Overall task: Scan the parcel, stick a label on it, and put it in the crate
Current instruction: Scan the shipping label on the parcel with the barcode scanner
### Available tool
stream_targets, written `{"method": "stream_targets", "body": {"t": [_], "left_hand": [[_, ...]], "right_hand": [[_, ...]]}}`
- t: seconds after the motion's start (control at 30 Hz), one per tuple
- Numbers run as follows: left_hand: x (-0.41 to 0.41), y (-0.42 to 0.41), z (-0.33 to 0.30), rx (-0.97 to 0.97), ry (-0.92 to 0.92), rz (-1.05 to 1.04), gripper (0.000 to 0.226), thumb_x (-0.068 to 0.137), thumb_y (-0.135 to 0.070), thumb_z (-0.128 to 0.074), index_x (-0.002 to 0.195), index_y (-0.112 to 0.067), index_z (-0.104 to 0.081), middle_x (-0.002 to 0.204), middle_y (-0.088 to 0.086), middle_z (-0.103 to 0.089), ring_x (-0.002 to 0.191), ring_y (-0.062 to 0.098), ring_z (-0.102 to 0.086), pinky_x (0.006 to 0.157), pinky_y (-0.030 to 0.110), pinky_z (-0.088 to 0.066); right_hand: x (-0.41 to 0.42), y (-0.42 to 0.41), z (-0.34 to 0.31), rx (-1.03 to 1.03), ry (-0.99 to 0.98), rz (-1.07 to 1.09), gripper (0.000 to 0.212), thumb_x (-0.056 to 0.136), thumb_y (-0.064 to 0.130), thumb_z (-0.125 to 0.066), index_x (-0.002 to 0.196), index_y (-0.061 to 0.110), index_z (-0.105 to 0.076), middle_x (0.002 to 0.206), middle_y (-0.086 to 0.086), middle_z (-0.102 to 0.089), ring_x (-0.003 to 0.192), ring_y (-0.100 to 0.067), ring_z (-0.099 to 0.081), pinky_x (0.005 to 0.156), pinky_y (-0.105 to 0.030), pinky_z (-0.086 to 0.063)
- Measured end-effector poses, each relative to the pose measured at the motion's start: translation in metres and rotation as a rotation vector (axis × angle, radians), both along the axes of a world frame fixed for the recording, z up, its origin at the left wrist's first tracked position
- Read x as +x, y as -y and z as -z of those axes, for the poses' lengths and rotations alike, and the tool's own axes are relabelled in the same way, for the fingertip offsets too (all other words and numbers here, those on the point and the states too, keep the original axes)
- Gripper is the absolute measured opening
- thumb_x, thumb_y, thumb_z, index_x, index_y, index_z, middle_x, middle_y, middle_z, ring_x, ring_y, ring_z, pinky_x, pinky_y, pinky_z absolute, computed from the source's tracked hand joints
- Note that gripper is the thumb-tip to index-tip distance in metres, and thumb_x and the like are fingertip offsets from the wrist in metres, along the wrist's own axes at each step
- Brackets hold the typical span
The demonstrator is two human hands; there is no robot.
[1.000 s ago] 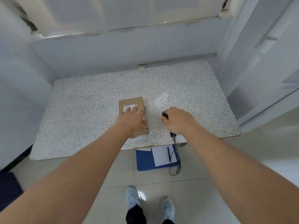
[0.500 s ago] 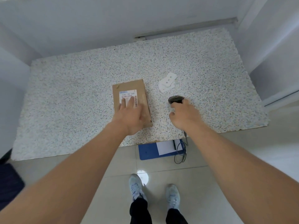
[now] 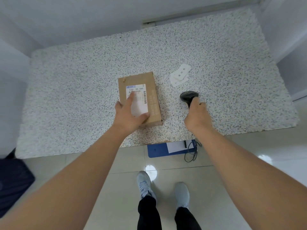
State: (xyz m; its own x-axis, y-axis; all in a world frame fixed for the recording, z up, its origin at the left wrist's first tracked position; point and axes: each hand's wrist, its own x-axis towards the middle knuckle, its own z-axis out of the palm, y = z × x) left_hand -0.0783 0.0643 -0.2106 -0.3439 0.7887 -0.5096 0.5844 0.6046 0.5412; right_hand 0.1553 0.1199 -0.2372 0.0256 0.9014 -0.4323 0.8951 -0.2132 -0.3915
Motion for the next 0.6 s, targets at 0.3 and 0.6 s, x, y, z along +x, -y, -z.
{"method": "stream_targets", "body": {"t": [0.3,0.6], "left_hand": [[-0.003,0.003,0.013,0.055,0.218,-0.048,0.147,0.049,-0.045,-0.097,0.158,-0.053,0.002,0.148,0.001,-0.045,0.132,0.026,-0.051,0.104,0.054,-0.053],[0.027,0.022,0.002,0.222,-0.014,0.092,0.152,0.067,-0.019,-0.095,0.153,-0.056,0.025,0.166,-0.001,-0.014,0.147,0.033,-0.034,0.113,0.049,-0.046]], "right_hand": [[-0.010,0.004,-0.025,0.031,-0.333,0.270,0.079,0.079,0.008,-0.086,0.132,0.012,-0.027,0.121,-0.019,-0.057,0.101,-0.034,-0.065,0.078,-0.041,-0.059],[-0.019,0.006,-0.063,0.088,-0.440,0.158,0.019,0.087,0.024,-0.069,0.077,0.017,-0.055,0.090,-0.016,-0.066,0.077,-0.028,-0.066,0.054,-0.028,-0.043]]}}
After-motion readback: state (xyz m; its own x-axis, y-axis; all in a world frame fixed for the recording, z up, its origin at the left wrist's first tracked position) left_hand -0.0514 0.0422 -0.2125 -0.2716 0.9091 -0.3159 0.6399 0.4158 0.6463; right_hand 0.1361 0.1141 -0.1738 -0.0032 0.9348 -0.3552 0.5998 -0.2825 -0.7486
